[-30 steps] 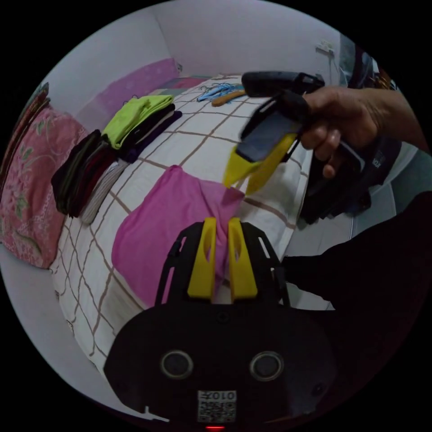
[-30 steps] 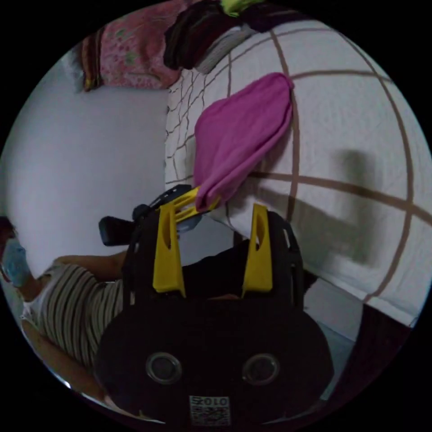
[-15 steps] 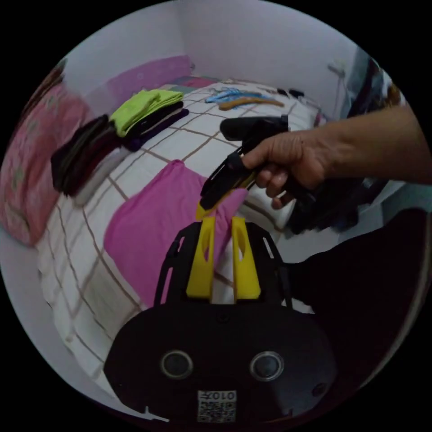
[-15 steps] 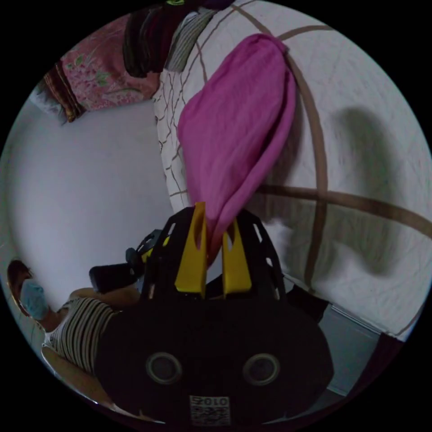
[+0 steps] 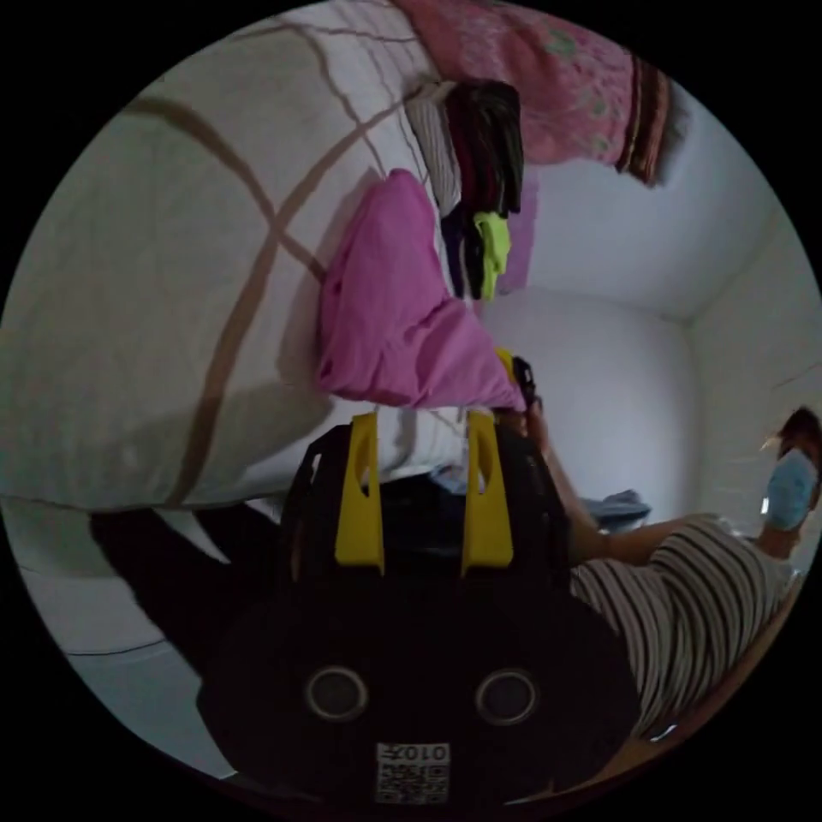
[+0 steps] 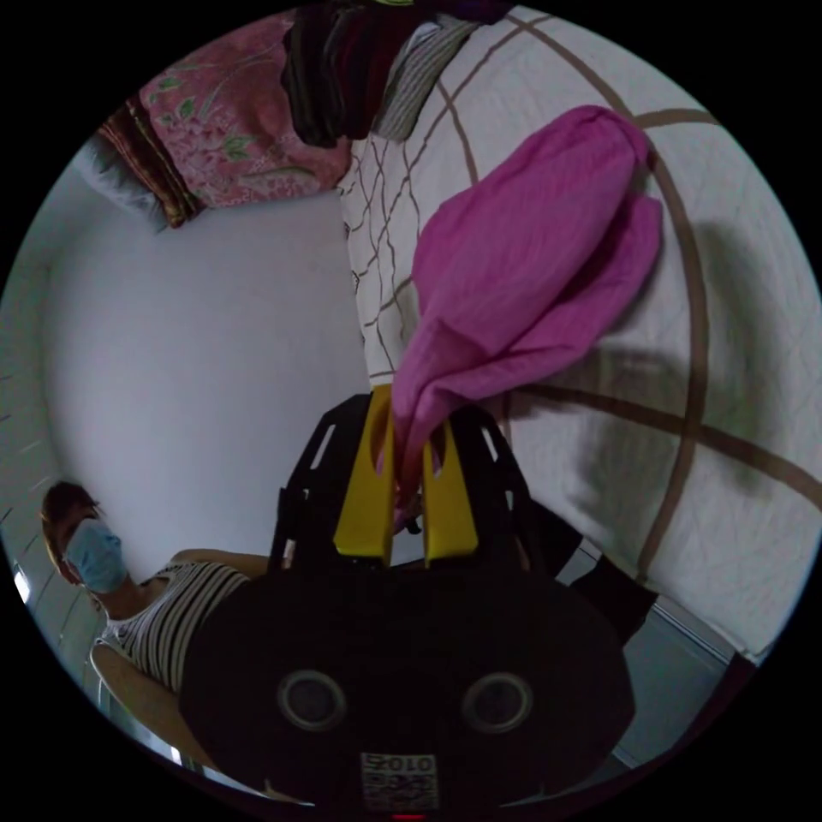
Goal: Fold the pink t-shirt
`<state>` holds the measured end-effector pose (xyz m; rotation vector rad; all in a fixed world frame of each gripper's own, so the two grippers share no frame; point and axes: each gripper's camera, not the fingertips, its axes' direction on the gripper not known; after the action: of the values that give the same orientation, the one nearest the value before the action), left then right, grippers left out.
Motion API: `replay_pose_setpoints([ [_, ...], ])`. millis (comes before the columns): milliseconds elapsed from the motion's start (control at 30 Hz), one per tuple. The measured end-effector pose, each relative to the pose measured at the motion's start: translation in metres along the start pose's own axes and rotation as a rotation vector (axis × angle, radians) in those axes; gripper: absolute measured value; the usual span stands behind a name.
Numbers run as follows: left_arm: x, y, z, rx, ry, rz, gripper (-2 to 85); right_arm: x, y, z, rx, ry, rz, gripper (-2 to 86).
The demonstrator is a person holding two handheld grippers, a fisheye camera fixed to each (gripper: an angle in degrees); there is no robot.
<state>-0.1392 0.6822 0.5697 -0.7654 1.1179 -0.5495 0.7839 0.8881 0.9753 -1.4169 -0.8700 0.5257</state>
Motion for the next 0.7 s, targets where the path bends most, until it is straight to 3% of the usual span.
replay_pose_setpoints([
  [67, -0.022, -0.005, 0.008, 0.020, 0.121, -0.044, 16.0, -0.002, 0.002, -0.003, 0.008, -0.010, -0.001, 6.1],
  [267, -0.069, -0.017, 0.007, 0.148, 0.240, -0.140, 19.0, -0.008, 0.010, -0.009, 0.010, -0.018, 0.010, 6.1],
  [700, -0.101, -0.019, 0.000, 0.147, 0.154, -0.185, 18.1, -0.033, 0.031, -0.037, 0.021, -0.015, 0.003, 6.0],
])
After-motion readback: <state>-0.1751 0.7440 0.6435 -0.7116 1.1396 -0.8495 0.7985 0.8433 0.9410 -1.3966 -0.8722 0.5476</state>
